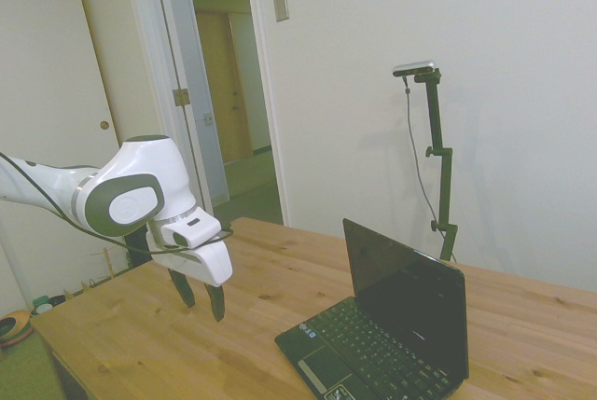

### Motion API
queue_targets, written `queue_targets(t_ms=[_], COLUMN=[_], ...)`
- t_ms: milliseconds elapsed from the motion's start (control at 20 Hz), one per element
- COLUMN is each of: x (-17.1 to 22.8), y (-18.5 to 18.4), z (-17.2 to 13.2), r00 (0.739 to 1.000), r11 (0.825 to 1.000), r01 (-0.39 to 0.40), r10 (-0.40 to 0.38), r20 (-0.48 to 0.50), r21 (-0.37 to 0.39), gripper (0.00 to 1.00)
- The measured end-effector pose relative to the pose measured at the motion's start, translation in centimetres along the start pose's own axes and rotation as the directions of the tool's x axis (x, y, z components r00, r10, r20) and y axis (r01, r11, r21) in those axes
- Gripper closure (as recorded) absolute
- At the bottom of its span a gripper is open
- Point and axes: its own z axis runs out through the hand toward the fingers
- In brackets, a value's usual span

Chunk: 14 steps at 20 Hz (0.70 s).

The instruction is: Close the laptop

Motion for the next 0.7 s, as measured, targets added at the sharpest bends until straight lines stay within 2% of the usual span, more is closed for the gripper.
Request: queue_targets(t_ms=[150, 300, 450, 700], x=[0.5, 2.9, 4.7, 7.2], y=[0.2, 0.8, 1.6, 3.3], z=[-0.2, -2.3, -3.9, -9.0], r00=[1.0, 0.996, 0.99, 0.976], r11=[1.0, 0.995, 0.989, 0.973], r01=[-0.012, -0.069, -0.11, -0.162], r10=[0.012, 0.073, 0.117, 0.183], r20=[-0.001, -0.055, -0.076, -0.116], r21=[0.007, 0.069, 0.098, 0.166], gripper=[0.0, 0.0, 0.0, 0.0])
